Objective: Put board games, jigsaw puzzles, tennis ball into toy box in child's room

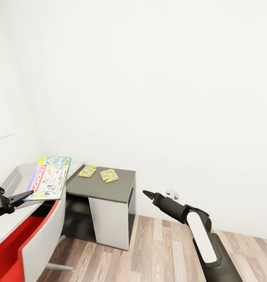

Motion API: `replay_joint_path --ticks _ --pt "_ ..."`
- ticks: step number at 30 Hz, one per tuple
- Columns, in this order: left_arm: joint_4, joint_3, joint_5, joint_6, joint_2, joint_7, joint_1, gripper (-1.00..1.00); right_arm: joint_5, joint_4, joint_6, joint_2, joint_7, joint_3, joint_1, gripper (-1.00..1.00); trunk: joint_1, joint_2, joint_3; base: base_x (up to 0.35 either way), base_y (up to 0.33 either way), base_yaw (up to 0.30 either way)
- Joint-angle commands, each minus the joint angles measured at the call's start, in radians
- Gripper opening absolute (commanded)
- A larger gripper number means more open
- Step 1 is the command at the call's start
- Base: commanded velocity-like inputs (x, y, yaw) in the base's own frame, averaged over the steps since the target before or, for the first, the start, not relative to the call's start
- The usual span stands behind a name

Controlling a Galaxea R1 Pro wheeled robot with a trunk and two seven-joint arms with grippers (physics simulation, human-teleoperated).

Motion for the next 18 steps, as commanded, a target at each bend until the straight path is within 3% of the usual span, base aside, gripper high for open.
replay_joint_path --ticks 1,10,14,18 --pt "0.000 0.000 -0.002 0.010 0.000 -0.005 -0.001 -1.00 0.004 -0.001 0.004 0.001 0.005 -0.001 0.000 1.00 0.001 -0.001 -0.002 0.256 -0.162 0.190" --pt "0.000 0.001 -0.001 0.010 -0.001 -0.005 0.000 -1.00 0.014 -0.002 0.003 0.006 0.000 0.000 0.000 1.00 0.001 -0.001 -0.013 0.265 -0.154 0.187" --pt "0.000 0.001 -0.001 0.010 -0.001 -0.005 0.000 -1.00 0.017 -0.005 0.002 0.011 -0.004 0.000 0.000 1.00 0.001 -0.001 -0.015 0.310 -0.041 0.058" --pt "0.000 0.001 0.000 0.010 -0.001 -0.005 0.000 -1.00 0.020 -0.027 0.000 0.014 -0.010 0.033 0.000 1.00 0.001 -0.001 -0.015 0.324 0.021 0.005"
